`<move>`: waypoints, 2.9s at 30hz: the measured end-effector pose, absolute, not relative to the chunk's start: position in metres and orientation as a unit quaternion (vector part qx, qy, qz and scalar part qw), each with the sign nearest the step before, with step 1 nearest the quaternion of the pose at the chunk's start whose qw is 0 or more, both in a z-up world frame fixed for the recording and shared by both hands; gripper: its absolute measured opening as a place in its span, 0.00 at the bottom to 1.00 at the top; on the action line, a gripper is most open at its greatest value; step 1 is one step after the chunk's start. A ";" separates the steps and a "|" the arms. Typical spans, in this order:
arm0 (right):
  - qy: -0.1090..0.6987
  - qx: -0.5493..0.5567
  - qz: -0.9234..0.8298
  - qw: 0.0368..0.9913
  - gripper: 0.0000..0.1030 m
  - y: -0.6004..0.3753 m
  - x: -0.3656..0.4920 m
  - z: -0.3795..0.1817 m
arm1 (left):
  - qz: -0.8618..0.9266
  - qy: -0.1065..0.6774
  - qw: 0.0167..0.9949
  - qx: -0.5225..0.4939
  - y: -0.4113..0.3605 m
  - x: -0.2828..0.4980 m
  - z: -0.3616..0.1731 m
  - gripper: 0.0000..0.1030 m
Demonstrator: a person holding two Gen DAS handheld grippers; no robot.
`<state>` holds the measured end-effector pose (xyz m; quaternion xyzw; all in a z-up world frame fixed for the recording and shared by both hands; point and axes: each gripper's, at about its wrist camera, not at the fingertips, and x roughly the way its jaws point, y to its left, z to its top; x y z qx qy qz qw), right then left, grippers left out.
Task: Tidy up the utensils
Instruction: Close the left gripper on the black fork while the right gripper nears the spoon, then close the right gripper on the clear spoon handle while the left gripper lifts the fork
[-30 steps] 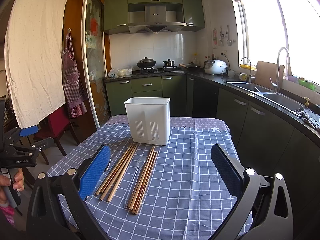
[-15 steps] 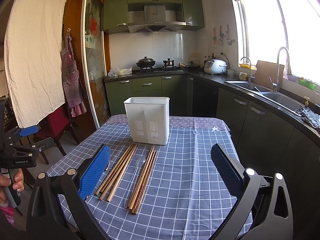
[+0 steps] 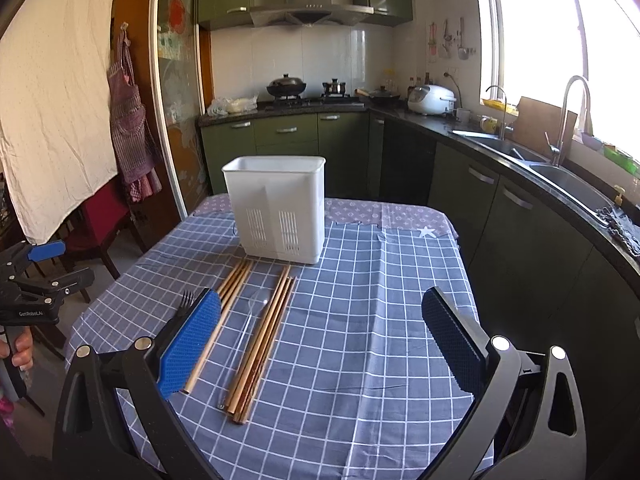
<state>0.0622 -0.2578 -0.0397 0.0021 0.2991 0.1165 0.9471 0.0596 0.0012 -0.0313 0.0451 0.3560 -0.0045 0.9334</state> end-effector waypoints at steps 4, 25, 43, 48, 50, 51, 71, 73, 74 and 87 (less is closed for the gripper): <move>0.368 -0.002 0.137 0.920 0.96 -0.256 0.103 -0.051 | -0.005 0.420 0.907 0.042 0.003 0.099 -0.045 0.95; 0.560 0.008 0.173 0.810 0.41 -0.215 0.209 -0.100 | 0.003 0.634 0.773 -0.025 -0.022 0.159 -0.125 0.35; 0.582 -0.004 0.191 0.791 0.35 -0.191 0.216 -0.109 | -0.013 0.656 0.753 -0.048 -0.050 0.160 -0.159 0.09; 0.610 0.006 0.215 0.763 0.21 -0.170 0.219 -0.123 | -0.003 0.641 0.766 -0.039 -0.027 0.171 -0.147 0.09; 0.620 0.004 0.217 0.754 0.21 -0.159 0.220 -0.131 | 0.003 0.627 0.778 -0.027 -0.021 0.172 -0.142 0.09; 0.624 0.003 0.215 0.751 0.21 -0.155 0.222 -0.135 | 0.004 0.622 0.783 -0.025 -0.019 0.173 -0.139 0.09; 0.671 -0.039 0.160 0.723 0.21 -0.112 0.241 -0.175 | -0.023 0.539 0.842 -0.005 -0.001 0.163 -0.089 0.09; 0.669 -0.042 0.154 0.725 0.21 -0.108 0.242 -0.174 | -0.026 0.539 0.842 -0.006 -0.001 0.163 -0.088 0.09; 0.668 -0.044 0.151 0.728 0.20 -0.103 0.242 -0.176 | -0.027 0.538 0.842 -0.004 -0.002 0.162 -0.088 0.09; 0.597 0.044 0.229 0.767 0.09 -0.126 0.235 -0.150 | -0.063 0.464 0.884 -0.012 -0.028 0.175 -0.017 0.09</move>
